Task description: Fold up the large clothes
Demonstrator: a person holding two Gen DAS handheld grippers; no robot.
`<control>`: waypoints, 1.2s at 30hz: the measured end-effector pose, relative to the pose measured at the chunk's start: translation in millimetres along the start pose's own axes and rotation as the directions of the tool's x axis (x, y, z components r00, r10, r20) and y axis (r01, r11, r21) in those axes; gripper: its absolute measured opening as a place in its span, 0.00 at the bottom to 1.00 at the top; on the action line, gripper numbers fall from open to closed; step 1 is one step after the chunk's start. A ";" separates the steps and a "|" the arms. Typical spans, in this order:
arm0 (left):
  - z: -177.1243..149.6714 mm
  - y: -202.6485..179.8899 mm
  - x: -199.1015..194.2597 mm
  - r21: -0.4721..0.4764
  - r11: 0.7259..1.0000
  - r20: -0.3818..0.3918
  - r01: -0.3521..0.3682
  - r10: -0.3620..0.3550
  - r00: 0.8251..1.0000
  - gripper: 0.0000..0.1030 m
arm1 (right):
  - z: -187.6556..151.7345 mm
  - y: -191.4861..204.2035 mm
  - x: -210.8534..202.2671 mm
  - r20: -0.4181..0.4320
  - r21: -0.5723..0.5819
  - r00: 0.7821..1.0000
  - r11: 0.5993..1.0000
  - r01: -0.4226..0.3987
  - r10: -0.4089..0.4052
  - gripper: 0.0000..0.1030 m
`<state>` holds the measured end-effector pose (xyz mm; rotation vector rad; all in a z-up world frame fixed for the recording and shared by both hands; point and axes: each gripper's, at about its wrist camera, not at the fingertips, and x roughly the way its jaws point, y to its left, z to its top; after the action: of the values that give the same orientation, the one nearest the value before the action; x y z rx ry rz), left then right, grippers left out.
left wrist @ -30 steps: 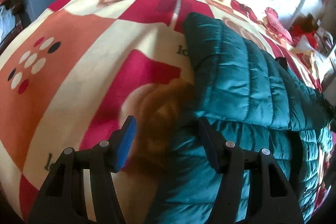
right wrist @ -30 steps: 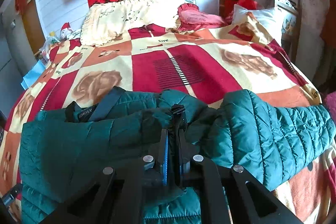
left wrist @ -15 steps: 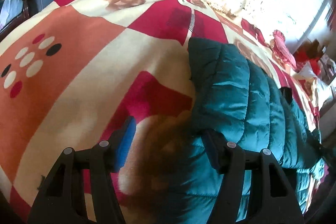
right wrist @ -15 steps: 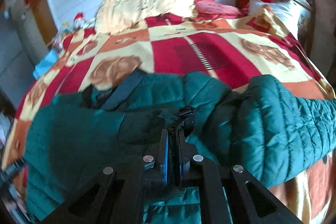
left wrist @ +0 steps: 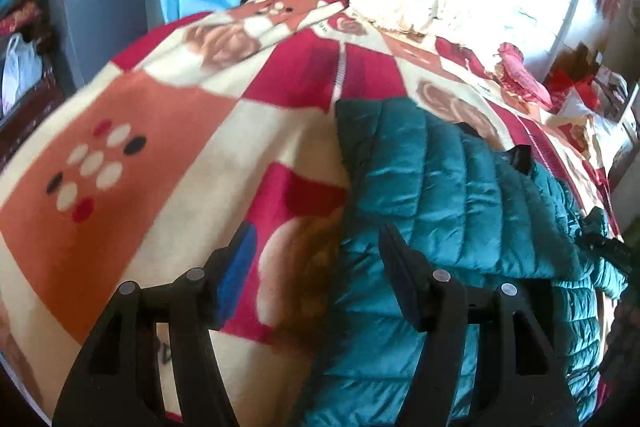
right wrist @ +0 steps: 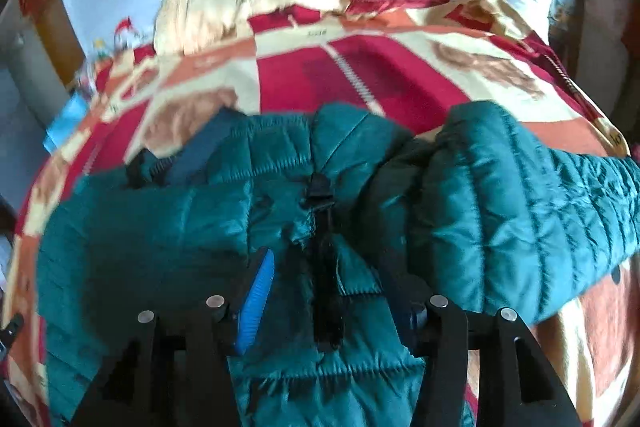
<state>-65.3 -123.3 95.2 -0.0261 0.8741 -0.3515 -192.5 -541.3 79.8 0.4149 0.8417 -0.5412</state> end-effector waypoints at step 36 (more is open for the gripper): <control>3.8 -84.0 77.2 0.120 0.992 -0.040 -0.042 0.047 0.998 0.71 | -34.3 57.7 31.7 -0.031 -0.235 0.998 0.971 0.045 -0.053 0.52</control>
<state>-41.5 -227.0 53.9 0.1118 0.8928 -0.3627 -160.6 -486.1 41.8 0.1883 0.9423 -0.4739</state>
